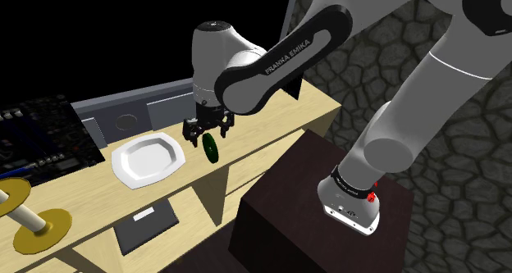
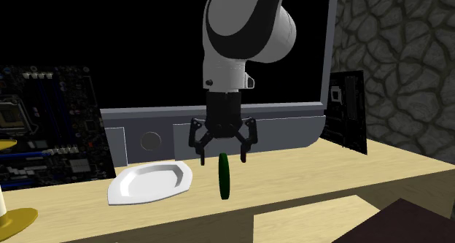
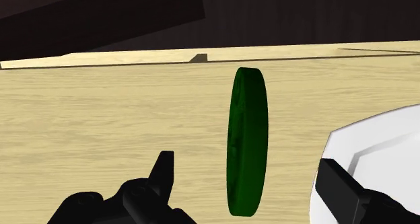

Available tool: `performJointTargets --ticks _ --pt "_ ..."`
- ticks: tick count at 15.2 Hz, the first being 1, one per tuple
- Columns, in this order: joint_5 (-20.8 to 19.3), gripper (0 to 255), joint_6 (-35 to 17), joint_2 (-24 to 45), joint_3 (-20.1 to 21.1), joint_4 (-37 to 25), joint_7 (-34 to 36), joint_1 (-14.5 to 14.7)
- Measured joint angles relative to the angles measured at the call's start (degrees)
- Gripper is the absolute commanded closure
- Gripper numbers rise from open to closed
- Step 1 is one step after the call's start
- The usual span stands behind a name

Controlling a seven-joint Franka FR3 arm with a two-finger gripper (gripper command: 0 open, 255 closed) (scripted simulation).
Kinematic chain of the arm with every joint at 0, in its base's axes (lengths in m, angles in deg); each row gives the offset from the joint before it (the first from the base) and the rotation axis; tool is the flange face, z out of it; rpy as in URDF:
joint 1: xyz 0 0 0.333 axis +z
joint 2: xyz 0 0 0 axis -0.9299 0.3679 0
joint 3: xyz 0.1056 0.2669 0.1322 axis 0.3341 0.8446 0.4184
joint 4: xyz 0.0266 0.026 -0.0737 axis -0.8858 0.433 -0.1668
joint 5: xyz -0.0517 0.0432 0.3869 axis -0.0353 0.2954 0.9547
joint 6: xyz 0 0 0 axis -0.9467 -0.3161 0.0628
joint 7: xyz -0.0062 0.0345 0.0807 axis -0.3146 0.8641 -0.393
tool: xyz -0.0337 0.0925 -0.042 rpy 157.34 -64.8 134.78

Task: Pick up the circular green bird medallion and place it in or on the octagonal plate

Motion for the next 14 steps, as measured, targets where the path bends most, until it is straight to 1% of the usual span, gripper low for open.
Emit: performJointTargets --ticks 3,8,9,14 --pt "-1.06 0 -1.8 1.5 -0.02 0.46 0.69 -0.09" --pt "-1.29 0 -2.12 1.82 0.0 0.48 0.9 -0.07" --pt "-1.3 255 -2.13 1.83 0.0 0.48 0.91 -0.07" --pt "-1.3 255 -2.14 1.83 0.0 0.47 0.92 -0.07"
